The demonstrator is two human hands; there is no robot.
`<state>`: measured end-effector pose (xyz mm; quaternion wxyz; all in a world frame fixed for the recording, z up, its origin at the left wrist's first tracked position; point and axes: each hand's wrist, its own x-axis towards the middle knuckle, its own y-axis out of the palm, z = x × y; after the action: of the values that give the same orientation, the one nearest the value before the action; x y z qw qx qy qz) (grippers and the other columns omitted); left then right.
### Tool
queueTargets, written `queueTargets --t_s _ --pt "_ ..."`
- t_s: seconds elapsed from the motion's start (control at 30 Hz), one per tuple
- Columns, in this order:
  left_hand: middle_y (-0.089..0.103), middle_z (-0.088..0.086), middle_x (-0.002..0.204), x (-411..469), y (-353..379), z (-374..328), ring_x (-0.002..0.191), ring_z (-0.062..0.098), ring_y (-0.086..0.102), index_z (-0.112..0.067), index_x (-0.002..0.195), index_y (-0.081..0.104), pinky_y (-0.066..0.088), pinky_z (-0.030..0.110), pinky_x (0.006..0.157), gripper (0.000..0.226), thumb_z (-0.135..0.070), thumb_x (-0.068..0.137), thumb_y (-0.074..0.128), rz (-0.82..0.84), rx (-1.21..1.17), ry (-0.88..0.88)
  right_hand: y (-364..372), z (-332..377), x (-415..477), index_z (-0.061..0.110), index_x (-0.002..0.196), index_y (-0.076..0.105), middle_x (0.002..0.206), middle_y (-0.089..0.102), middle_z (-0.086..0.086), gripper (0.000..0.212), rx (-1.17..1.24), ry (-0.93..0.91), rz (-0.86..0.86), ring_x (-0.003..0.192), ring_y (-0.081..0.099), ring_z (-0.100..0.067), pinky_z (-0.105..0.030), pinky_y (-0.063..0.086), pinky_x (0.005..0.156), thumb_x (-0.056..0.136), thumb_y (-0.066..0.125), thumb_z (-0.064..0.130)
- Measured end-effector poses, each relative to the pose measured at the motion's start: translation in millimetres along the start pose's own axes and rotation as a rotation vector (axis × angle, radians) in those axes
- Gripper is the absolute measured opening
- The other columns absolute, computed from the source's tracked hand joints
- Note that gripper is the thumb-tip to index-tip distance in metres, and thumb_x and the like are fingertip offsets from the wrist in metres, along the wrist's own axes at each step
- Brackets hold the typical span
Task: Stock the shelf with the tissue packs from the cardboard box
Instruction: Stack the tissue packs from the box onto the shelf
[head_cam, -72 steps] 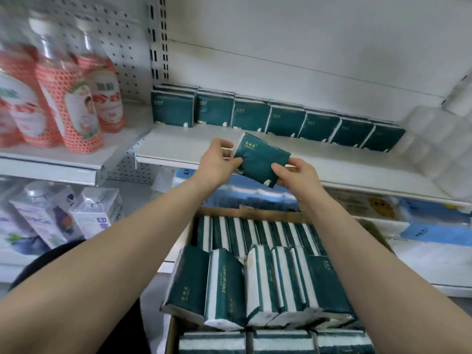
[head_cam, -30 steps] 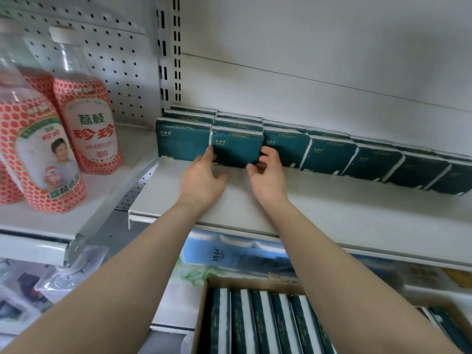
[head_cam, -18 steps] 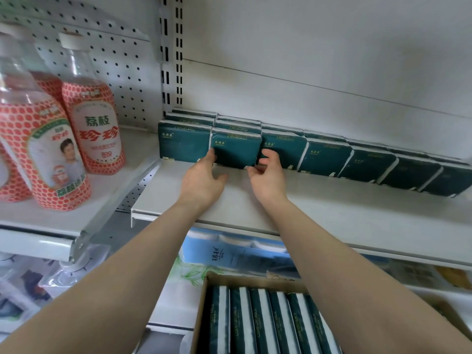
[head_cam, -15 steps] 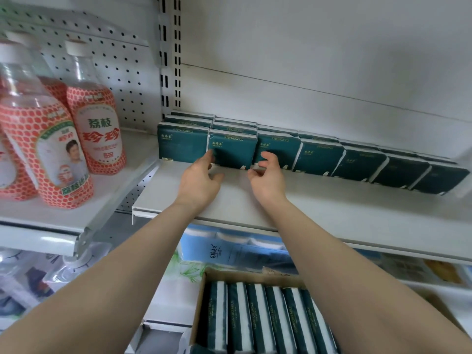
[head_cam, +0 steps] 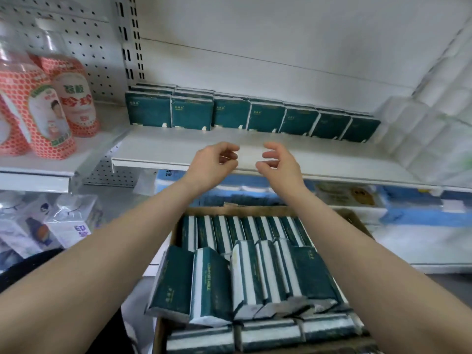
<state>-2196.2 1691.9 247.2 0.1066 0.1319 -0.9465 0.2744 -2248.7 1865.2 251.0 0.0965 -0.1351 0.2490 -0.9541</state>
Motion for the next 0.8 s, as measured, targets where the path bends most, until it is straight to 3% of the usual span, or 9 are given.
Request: queueTargets --t_s 0.1,0.23,0.43,0.53,0.6,0.67,0.8 --pt "0.068 -0.001 0.104 -23 28 -24 0.093 0.012 0.065 -0.017 0.122 0.062 0.051 0.018 0.085 0.033 -0.011 0.091 0.063 0.085 -0.021 0.024 -27 -12 -37 0.022 0.132 0.052 0.116 0.061 0.0 0.041 -0.012 0.022 -0.022 0.099 0.063 -0.012 -0.024 0.053 0.082 0.094 0.064 0.015" --pt "0.068 -0.003 0.105 -51 63 -49 0.095 0.01 0.064 -0.019 0.124 0.061 0.048 0.02 0.089 0.035 -0.013 0.09 0.063 0.199 0.031 0.08 -61 -25 -81 0.022 0.129 0.057 0.111 0.064 0.003 0.039 -0.025 0.056 -0.053 0.096 0.063 -0.006 -0.016 0.051 0.077 0.092 0.065 0.015" --pt "0.068 -0.004 0.108 -84 106 -69 0.098 0.011 0.064 -0.02 0.119 0.063 0.049 0.028 0.094 0.031 -0.024 0.088 0.067 0.368 0.159 0.137 -98 -57 -132 0.019 0.119 0.062 0.101 0.067 0.001 0.032 -0.117 0.191 -0.071 0.091 0.065 -0.015 -0.032 0.055 0.082 0.088 0.07 0.015" --pt "0.065 -0.004 0.121 -93 122 -70 0.106 0.014 0.061 -0.022 0.123 0.062 0.049 0.033 0.095 0.035 -0.03 0.09 0.064 0.475 0.344 0.174 -107 -78 -151 0.02 0.114 0.062 0.092 0.065 0.001 0.029 -0.185 0.331 -0.031 0.087 0.066 -0.022 -0.042 0.056 0.085 0.087 0.07 0.02" --pt "0.064 -0.005 0.125 -94 129 -70 0.111 0.015 0.059 -0.023 0.125 0.061 0.048 0.032 0.093 0.036 -0.035 0.091 0.062 0.522 0.454 0.188 -107 -90 -161 0.023 0.11 0.061 0.097 0.066 -0.003 0.026 -0.255 0.431 0.007 0.089 0.066 -0.025 -0.047 0.057 0.086 0.087 0.07 0.029" --pt "0.064 -0.004 0.125 -93 136 -70 0.112 0.016 0.058 -0.024 0.126 0.061 0.049 0.033 0.092 0.038 -0.04 0.091 0.06 0.55 0.528 0.195 -105 -95 -169 0.022 0.109 0.06 0.101 0.068 -0.007 0.026 -0.324 0.514 0.065 0.088 0.067 -0.026 -0.047 0.057 0.085 0.089 0.068 0.037" --pt "0.064 -0.002 0.125 -87 147 -69 0.11 0.019 0.06 -0.022 0.126 0.061 0.051 0.039 0.092 0.041 -0.043 0.091 0.059 0.604 0.621 0.167 -97 -98 -175 0.016 0.099 0.055 0.089 0.069 -0.008 0.025 -0.433 0.626 0.196 0.08 0.072 -0.029 -0.047 0.059 0.084 0.095 0.059 0.04"
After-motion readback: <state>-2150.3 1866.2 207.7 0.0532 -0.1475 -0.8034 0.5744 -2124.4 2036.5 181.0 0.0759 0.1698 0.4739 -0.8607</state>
